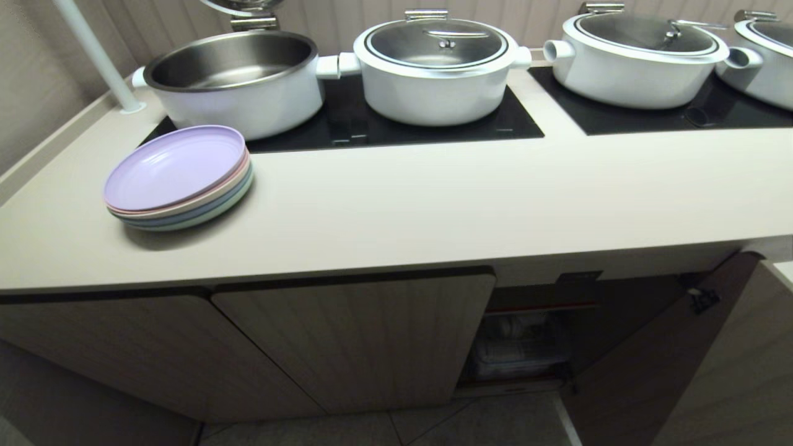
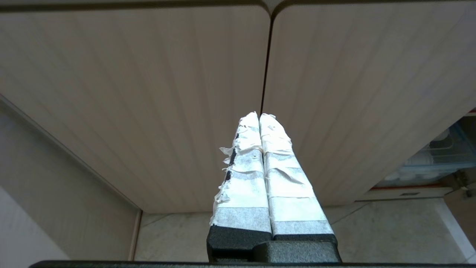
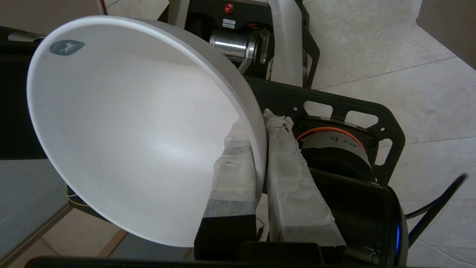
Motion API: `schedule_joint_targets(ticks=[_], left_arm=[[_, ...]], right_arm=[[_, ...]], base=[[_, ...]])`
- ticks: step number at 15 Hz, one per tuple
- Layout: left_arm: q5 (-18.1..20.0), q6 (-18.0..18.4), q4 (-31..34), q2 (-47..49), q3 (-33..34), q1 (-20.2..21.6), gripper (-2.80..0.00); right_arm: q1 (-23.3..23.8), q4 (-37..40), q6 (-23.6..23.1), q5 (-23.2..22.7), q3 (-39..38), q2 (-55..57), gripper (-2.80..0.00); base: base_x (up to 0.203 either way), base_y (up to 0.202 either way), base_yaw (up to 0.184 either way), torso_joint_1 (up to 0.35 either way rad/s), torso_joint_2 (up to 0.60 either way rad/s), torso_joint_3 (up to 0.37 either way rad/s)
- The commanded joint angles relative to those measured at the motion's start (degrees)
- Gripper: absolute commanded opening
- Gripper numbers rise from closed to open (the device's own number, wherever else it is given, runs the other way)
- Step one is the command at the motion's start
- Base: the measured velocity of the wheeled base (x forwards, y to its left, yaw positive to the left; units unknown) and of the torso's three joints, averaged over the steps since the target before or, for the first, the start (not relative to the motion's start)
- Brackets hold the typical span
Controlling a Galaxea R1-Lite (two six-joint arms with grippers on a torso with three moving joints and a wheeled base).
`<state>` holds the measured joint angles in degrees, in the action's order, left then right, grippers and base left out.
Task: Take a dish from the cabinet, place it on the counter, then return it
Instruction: Put it back into the cabinet
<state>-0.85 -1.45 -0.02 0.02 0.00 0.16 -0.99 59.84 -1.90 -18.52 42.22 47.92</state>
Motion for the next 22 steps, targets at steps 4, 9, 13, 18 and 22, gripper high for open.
schedule_joint_targets(ticks=[4,9,13,18,22], left_arm=[[0.0,0.0,0.0,0.0,0.0,0.0,-2.8],[0.0,0.0,0.0,0.0,0.0,0.0,-2.8],[0.0,0.0,0.0,0.0,0.0,0.0,-2.8],[0.0,0.0,0.0,0.0,0.0,0.0,-2.8],[0.0,0.0,0.0,0.0,0.0,0.0,-2.8]], right_arm=[[0.5,0.4,-0.2,-0.4,-0.2,0.1,-2.8],[0.6,0.4,-0.6,-1.2,-0.1,0.2,-2.8],[0.5,0.4,-0.7,-1.3,-0.1,0.2,-2.8],[0.7,0.4,-0.7,-1.3,-0.3,0.2,-2.8],[0.8,0.4,-0.8,-1.3,-0.2,0.2,-2.8]], base=[[0.0,0.0,0.0,-0.218,0.48,0.255],[0.0,0.0,0.0,-0.244,0.54,0.291],[0.0,0.0,0.0,-0.227,0.52,0.287],[0.0,0.0,0.0,-0.208,0.5,0.286],[0.0,0.0,0.0,-0.187,0.47,0.289]])
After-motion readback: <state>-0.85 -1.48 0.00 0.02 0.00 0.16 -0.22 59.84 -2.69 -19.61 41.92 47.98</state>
